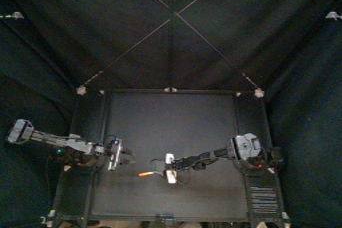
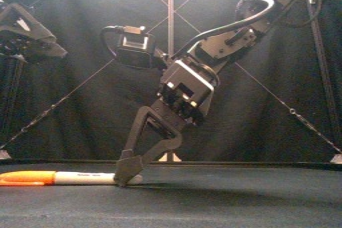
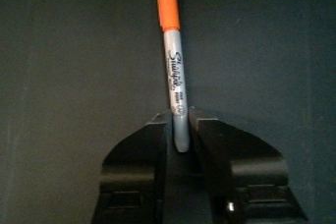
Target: Uncap the pen
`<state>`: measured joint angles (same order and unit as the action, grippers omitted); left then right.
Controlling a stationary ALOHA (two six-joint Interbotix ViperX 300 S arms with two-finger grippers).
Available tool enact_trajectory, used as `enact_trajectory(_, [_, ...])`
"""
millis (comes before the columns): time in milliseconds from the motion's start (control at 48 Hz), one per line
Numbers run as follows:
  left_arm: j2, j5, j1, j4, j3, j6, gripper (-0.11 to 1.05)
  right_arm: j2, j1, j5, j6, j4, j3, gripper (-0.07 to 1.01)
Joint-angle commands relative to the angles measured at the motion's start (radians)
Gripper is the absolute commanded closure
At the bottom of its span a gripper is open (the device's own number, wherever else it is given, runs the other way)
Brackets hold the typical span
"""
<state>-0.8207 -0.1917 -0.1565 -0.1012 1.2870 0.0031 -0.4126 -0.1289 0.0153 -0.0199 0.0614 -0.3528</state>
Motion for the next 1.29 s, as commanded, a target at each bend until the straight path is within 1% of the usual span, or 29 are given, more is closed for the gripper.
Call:
enact_trajectory(21, [0.002, -0.003, 0.005, 0.002, -0.014, 0.0000, 0.21, 0.026, 0.005, 0.000, 0.000, 0.003, -0.002, 0.38])
enact_trajectory(83, [0.002, -0.003, 0.008, 0.000, -0.014, 0.0000, 0.21, 0.028, 0.005, 0.006, 0.000, 0.008, -0.008, 0.39])
enact_trajectory(167, [0.002, -0.005, 0.014, -0.002, -0.014, -0.0046, 0.21, 0.037, 0.006, 0.012, 0.000, 0.015, -0.020, 0.40])
enact_trajectory(208, [0.002, -0.011, 0.020, -0.003, -0.015, -0.0046, 0.21, 0.054, 0.006, 0.012, 0.002, 0.020, -0.028, 0.40])
enact_trajectory(229, [0.002, -0.014, 0.023, -0.002, -0.018, -0.0031, 0.21, 0.064, 0.006, 0.012, 0.002, 0.020, -0.031, 0.40])
enact_trajectory(292, [0.002, -0.025, 0.037, -0.003, -0.026, -0.0031, 0.20, 0.098, 0.008, 0.012, 0.003, 0.015, -0.043, 0.40])
enact_trajectory(354, [0.003, -0.038, 0.052, -0.002, -0.031, 0.0000, 0.20, 0.138, 0.018, 0.012, 0.005, 0.008, -0.058, 0.40])
enact_trajectory(396, [0.002, -0.046, 0.067, 0.000, -0.035, 0.0015, 0.20, 0.166, 0.028, 0.012, 0.003, 0.002, -0.072, 0.40])
enact_trajectory(500, [0.002, -0.057, 0.104, 0.000, -0.041, 0.0015, 0.20, 0.239, 0.054, 0.012, 0.003, 0.000, -0.110, 0.40])
enact_trajectory(542, [0.002, -0.063, 0.118, -0.002, -0.044, 0.0000, 0.20, 0.268, 0.063, 0.012, 0.003, -0.003, -0.124, 0.40])
enact_trajectory(583, [0.002, -0.071, 0.129, -0.002, -0.048, 0.0000, 0.20, 0.307, 0.072, 0.011, 0.003, -0.003, -0.140, 0.40])
enact_trajectory(646, [0.002, -0.083, 0.138, -0.002, -0.054, 0.0000, 0.20, 0.347, 0.080, 0.008, 0.005, -0.003, -0.152, 0.40])
enact_trajectory(708, [0.002, -0.097, 0.143, -0.002, -0.058, 0.0000, 0.20, 0.379, 0.091, 0.006, 0.006, -0.006, -0.160, 0.40])
enact_trajectory(792, [0.002, -0.112, 0.143, 0.000, -0.064, 0.0000, 0.20, 0.417, 0.103, 0.005, 0.008, -0.018, -0.167, 0.40])
enact_trajectory(917, [0.011, -0.132, 0.140, -0.003, -0.071, -0.0046, 0.20, 0.451, 0.124, -0.017, 0.006, -0.043, -0.176, 0.40])
enact_trajectory(1000, [0.035, -0.143, 0.138, -0.003, -0.081, -0.0046, 0.20, 0.457, 0.132, -0.040, 0.006, -0.054, -0.176, 0.40])
enact_trajectory(1021, [0.044, -0.144, 0.137, -0.003, -0.084, -0.0061, 0.19, 0.459, 0.132, -0.043, 0.008, -0.058, -0.175, 0.40])
enact_trajectory(1042, [0.052, -0.146, 0.135, -0.002, -0.089, -0.0046, 0.19, 0.459, 0.135, -0.046, 0.006, -0.061, -0.175, 0.40])
enact_trajectory(1146, [0.098, -0.146, 0.132, -0.003, -0.114, -0.0046, 0.17, 0.465, 0.141, -0.054, 0.006, -0.074, -0.175, 0.40])
enact_trajectory(1167, [0.112, -0.146, 0.130, -0.002, -0.121, -0.0031, 0.16, 0.466, 0.141, -0.055, 0.006, -0.075, -0.175, 0.40])
enact_trajectory(1292, [0.167, -0.146, 0.132, -0.002, -0.141, -0.0015, 0.12, 0.474, 0.141, -0.060, 0.006, -0.081, -0.176, 0.40])
